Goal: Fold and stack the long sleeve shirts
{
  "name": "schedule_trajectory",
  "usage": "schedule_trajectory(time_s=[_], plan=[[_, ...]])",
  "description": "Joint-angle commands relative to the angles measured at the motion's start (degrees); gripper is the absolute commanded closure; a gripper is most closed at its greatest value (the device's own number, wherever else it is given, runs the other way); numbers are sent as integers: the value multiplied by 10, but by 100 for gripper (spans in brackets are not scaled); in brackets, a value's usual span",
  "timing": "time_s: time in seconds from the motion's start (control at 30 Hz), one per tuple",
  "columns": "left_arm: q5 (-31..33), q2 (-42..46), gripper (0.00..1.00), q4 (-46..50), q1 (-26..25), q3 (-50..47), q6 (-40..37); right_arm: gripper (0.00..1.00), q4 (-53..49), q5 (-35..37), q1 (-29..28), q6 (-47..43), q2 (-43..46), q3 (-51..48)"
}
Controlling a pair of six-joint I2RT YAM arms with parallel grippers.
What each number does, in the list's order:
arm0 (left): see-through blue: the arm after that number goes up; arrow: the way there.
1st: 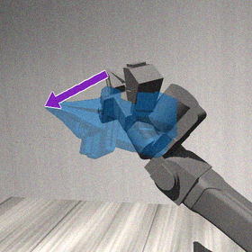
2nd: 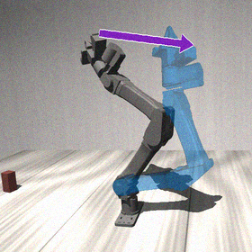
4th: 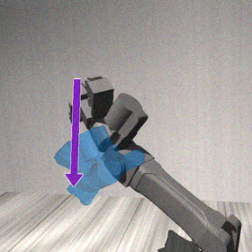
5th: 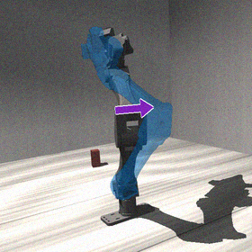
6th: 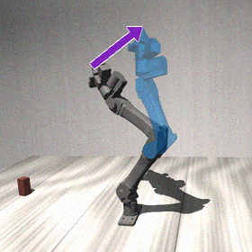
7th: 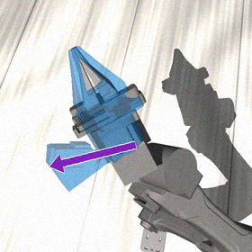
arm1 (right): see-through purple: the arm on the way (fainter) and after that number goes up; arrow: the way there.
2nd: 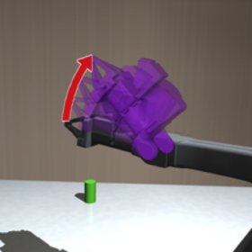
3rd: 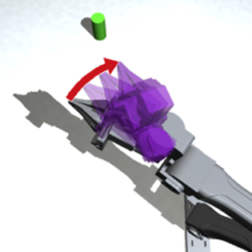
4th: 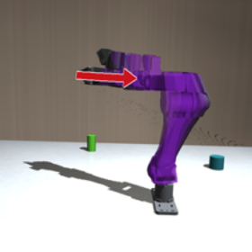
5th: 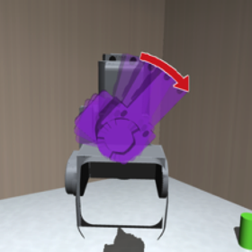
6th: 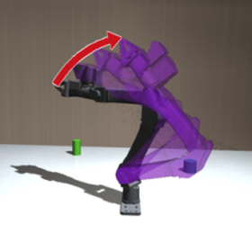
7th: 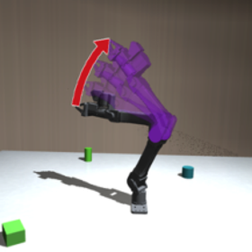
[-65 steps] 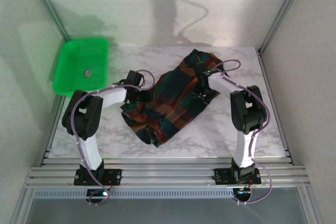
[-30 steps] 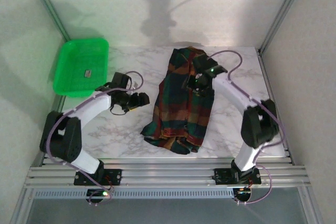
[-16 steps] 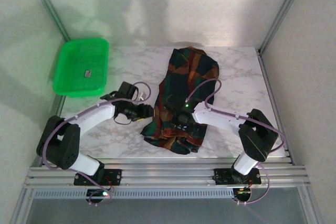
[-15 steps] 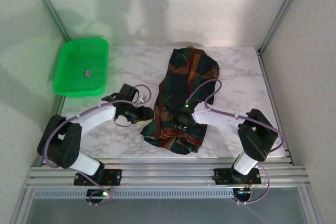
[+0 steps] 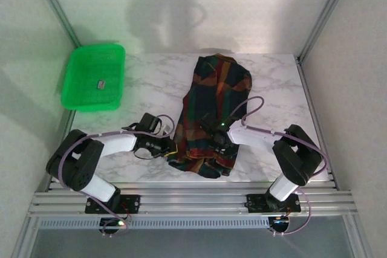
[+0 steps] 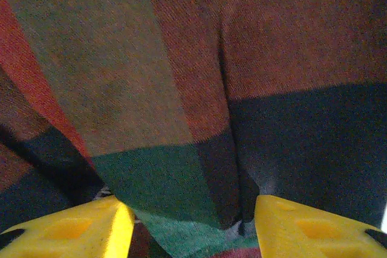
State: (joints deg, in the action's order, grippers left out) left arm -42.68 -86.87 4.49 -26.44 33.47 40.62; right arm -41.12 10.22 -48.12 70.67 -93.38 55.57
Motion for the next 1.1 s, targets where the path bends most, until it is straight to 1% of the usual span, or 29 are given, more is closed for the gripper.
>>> schedule_trajectory(time_s=[0.0, 0.07, 0.1, 0.17, 0.2, 0.23, 0.3, 0.33, 0.4, 0.47, 0.53, 0.57, 0.63, 0.7, 0.83, 1.07], plan=[[-28, 33, 88, -19, 0, -14, 32, 44, 11, -13, 19, -58, 7, 20], [-13, 44, 87, 24, 5, -18, 14, 44, 0, -20, 19, -79, 9, 31], [-7, 54, 82, 43, 12, -24, 12, 43, -5, -25, 19, -87, 11, 35], [16, 82, 54, 89, 32, -27, 13, 42, -13, -27, 15, -95, 27, 35], [51, 107, 42, 131, 43, -11, 8, 41, -15, -29, 14, -99, 41, 34], [86, 139, 34, 167, 51, 12, 3, 40, -18, -33, 14, -103, 57, 35], [136, 185, 24, 210, 59, 67, 6, 39, -39, -34, 14, -106, 86, 43], [144, 193, 23, 224, 62, 99, 10, 39, -52, -34, 14, -109, 100, 47], [133, 180, 24, 232, 55, 157, 12, 38, -70, -39, 13, -114, 121, 53], [100, 147, 31, 224, 38, 195, 6, 36, -88, -38, 13, -113, 142, 50], [98, 102, 40, 232, 11, 225, -19, 30, -92, -34, 12, -109, 170, 37], [103, 83, 42, 240, 2, 234, -32, 28, -87, -33, 12, -106, 184, 28], [98, 41, 47, 246, -8, 239, -50, 26, -80, -34, 12, -99, 213, 8], [100, 15, 49, 247, -19, 239, -55, 26, -81, -37, 10, -97, 230, -4], [100, -21, 50, 239, -47, 227, -48, 25, -87, -34, 3, -96, 251, -21], [80, -70, 51, 174, -68, 194, -10, 25, -80, -33, -1, -94, 257, -32]])
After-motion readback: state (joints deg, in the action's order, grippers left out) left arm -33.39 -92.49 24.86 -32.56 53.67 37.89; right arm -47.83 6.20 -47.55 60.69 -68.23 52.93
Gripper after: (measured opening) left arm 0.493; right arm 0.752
